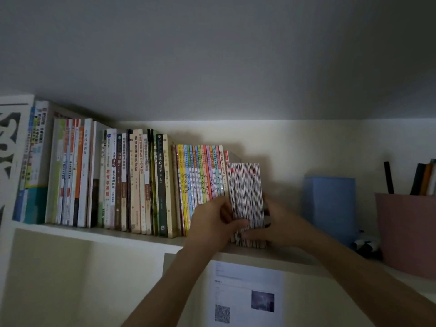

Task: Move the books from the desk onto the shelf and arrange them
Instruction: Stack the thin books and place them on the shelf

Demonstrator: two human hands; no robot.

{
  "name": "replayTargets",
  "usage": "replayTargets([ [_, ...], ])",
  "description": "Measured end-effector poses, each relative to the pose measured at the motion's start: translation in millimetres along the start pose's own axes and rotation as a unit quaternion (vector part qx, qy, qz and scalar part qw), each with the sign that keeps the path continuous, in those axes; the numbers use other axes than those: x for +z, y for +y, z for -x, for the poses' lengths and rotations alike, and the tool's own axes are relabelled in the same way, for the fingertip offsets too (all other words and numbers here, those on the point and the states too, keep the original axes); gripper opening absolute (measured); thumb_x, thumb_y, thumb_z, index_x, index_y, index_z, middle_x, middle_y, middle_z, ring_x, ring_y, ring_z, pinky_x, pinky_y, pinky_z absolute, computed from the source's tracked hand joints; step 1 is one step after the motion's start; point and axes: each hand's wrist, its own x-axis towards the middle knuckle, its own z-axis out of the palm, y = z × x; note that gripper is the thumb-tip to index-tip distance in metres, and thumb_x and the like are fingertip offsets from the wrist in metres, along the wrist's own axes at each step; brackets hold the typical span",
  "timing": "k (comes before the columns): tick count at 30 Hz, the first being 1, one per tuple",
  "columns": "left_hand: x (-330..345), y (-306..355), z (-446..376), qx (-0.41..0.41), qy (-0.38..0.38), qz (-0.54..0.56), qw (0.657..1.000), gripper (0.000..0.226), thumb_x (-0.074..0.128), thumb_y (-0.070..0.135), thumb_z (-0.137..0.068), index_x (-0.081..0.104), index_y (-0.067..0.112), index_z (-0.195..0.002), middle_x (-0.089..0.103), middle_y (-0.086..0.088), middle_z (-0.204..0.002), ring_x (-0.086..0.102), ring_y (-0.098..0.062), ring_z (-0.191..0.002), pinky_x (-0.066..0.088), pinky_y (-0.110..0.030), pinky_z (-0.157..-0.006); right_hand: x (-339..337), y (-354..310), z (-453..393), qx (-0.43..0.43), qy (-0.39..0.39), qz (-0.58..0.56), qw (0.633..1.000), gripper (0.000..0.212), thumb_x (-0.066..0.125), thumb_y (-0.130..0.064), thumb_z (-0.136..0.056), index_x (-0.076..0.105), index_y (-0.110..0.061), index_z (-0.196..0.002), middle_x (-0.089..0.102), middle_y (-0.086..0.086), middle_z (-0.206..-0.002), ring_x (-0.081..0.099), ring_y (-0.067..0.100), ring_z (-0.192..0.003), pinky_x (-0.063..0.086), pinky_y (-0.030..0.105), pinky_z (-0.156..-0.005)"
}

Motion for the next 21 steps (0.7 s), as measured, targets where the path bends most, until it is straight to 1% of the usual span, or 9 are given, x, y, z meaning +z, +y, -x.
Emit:
replayTargets([
  [5,-6,1,-4,0.027,-0.007,-0.025,0.999,0.030,0.080,0.038,-0.076,0.054,0.024,-0.082,0.056,0.015,-0.073,0.053,0.002,-0.066,0.038,-0.011,-0.057,1,-9,-2,0.000,-0.010,0.029,1.000,0.106,0.088,-0.013,-0.068,0.023,-0.023,-0.151,0.049,-0.009,-0.136,0.049,0.010,-0.127,0.040,0.008,-0.092],
  [7,-8,-5,-1,0.037,-0.003,-0.023,0.999,0.027,0.079,0.036,-0.078,0.058,0.023,-0.089,0.061,0.013,-0.081,0.058,-0.003,-0.074,0.050,-0.017,-0.067,0,-15,1,-0.004,0.022,0.019,1.000,0.117,0.091,-0.013,-0.062,0.016,-0.032,-0.149,0.046,-0.017,-0.135,0.049,0.000,-0.122,0.041,0.003,-0.087],
  [9,-12,-11,-1,0.065,0.049,-0.018,0.997,0.030,0.078,0.028,-0.079,0.061,0.023,-0.103,0.062,0.011,-0.098,0.060,-0.007,-0.089,0.054,-0.023,-0.084,0,-23,4,-0.003,0.066,0.008,0.998,0.128,0.094,-0.015,-0.056,0.006,-0.045,-0.144,0.040,-0.034,-0.127,0.048,-0.010,-0.112,0.044,0.007,-0.086],
  [11,-18,-15,-7,0.123,0.102,-0.062,0.985,0.051,0.075,0.022,-0.082,0.056,0.022,-0.129,0.055,0.005,-0.130,0.051,-0.013,-0.120,0.040,-0.023,-0.106,4,-28,1,0.000,0.108,0.019,0.994,0.129,0.096,-0.021,-0.054,0.005,-0.050,-0.142,0.041,-0.038,-0.121,0.049,-0.009,-0.107,0.047,0.019,-0.091],
  [13,-22,-19,-13,0.179,0.069,-0.141,0.971,0.077,0.067,0.028,-0.088,0.025,0.018,-0.153,0.019,0.001,-0.161,0.013,-0.019,-0.149,0.012,-0.030,-0.120,12,-31,-4,0.006,0.126,0.029,0.992,0.137,0.096,-0.025,-0.052,0.001,-0.040,-0.149,0.041,-0.035,-0.126,0.047,-0.005,-0.113,0.044,0.023,-0.097],
  [15,-20,-27,-17,0.187,0.005,-0.216,0.958,0.089,0.054,0.038,-0.095,-0.014,0.020,-0.149,-0.023,0.005,-0.158,-0.026,-0.014,-0.144,-0.017,-0.030,-0.115,18,-31,-8,0.013,0.128,0.039,0.991,0.141,0.095,-0.029,-0.053,-0.005,-0.035,-0.152,0.038,-0.027,-0.131,0.043,-0.001,-0.118,0.041,0.024,-0.099],
  [16,-21,-29,-18,0.175,-0.009,-0.246,0.953,0.091,0.050,0.041,-0.096,-0.024,0.021,-0.144,-0.033,0.006,-0.153,-0.035,-0.013,-0.139,-0.025,-0.029,-0.109,19,-29,-10,0.019,0.123,0.044,0.991,0.141,0.095,-0.030,-0.054,-0.006,-0.035,-0.152,0.038,-0.025,-0.131,0.042,-0.001,-0.117,0.042,0.022,-0.097],
  [18,-19,-30,-18,0.157,-0.001,-0.273,0.949,0.091,0.051,0.039,-0.097,-0.028,0.021,-0.140,-0.039,0.005,-0.147,-0.041,-0.014,-0.132,-0.031,-0.031,-0.100,18,-29,-12,0.026,0.112,0.052,0.992,0.138,0.093,-0.030,-0.058,-0.008,-0.038,-0.151,0.039,-0.026,-0.127,0.048,-0.002,-0.108,0.042,0.013,-0.088],
  [21,-14,-25,-15,0.164,0.050,-0.282,0.944,0.093,0.058,0.024,-0.095,-0.019,0.016,-0.147,-0.033,-0.001,-0.150,-0.032,-0.018,-0.137,-0.022,-0.038,-0.107,18,-31,-13,0.025,0.111,0.051,0.992,0.133,0.093,-0.027,-0.059,-0.005,-0.037,-0.149,0.042,-0.032,-0.115,0.052,-0.015,-0.092,0.042,0.005,-0.080],
])
